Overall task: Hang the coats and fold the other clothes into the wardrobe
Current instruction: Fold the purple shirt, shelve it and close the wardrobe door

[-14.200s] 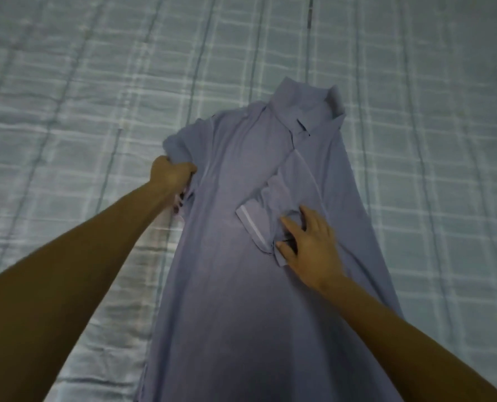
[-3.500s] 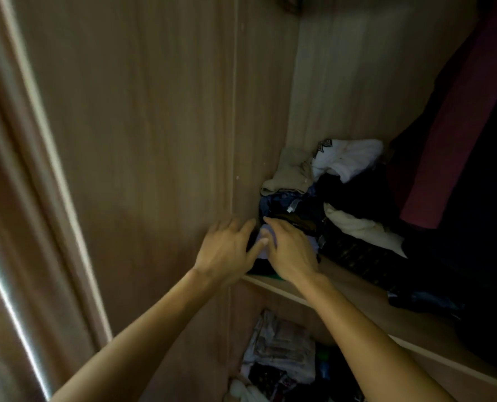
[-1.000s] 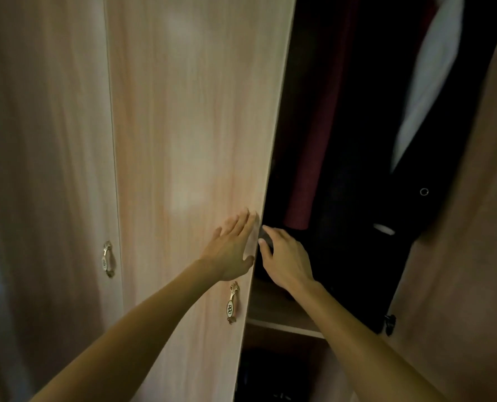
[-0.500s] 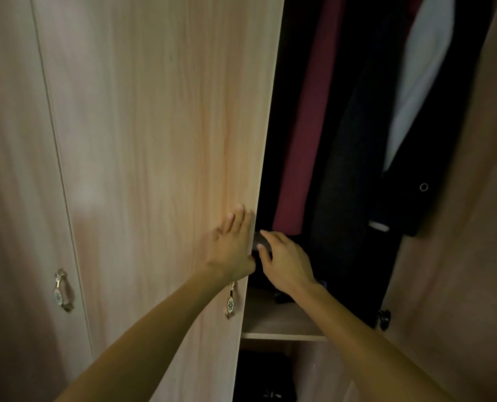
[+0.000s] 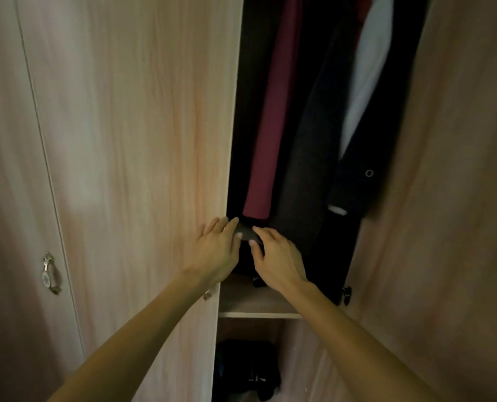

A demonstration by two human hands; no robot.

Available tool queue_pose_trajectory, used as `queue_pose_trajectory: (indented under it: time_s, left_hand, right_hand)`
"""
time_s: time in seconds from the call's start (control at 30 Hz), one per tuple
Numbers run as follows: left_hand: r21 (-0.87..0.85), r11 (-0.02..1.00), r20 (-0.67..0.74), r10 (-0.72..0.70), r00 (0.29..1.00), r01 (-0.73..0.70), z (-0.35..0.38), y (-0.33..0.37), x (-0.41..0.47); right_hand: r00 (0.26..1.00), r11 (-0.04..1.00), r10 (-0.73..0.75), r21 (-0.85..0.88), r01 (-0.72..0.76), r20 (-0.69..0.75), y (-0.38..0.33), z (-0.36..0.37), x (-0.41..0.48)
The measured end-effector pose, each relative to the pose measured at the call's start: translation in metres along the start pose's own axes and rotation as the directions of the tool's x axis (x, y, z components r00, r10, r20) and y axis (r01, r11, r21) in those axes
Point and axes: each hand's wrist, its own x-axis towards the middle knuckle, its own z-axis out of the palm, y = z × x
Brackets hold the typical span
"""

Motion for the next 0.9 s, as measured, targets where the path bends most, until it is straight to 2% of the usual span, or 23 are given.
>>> queue_pose_trajectory:
  time_s: [0.1, 0.4, 0.57, 0.67, 0.77, 0.9]
  left_hand:
    - [-0.023, 1.0, -0.064, 0.005, 0.998, -0.007, -0.007, 0.038, -0.026]
    - [-0.098, 0.995, -0.09, 0.001, 0.996, -0.01, -0.01, 0.176, -0.112]
    - [-0.145, 0.985, -0.065, 0.084, 0.994, -0.093, -0.011, 0.231, -0.137]
    - [-0.179, 0.974, -0.042, 0.133, 0.99, -0.138, -0.006, 0.267, -0.148]
    - [-0.187, 0.966, -0.015, 0.177, 0.984, -0.176, -0.001, 0.3, -0.158]
    - [-0.16, 0.959, -0.006, 0.237, 0.972, -0.234, -0.003, 0.328, -0.164]
  right_hand:
    - [0.999, 1.0, -0.004, 0.022, 0.005, -0.032, 0.012, -0.03, -0.029]
    - [0.995, 0.994, -0.001, 0.11, 0.011, -0.098, 0.057, -0.13, -0.147]
    - [0.991, 0.985, -0.049, 0.157, 0.068, -0.121, 0.067, -0.172, -0.214]
    - [0.994, 0.984, 0.003, 0.178, 0.016, -0.108, 0.085, -0.195, -0.25]
    - [0.994, 0.992, 0.056, 0.122, -0.044, -0.098, 0.107, -0.218, -0.279]
    - [0.955, 0.958, 0.251, 0.184, -0.221, -0.16, 0.136, -0.23, -0.294]
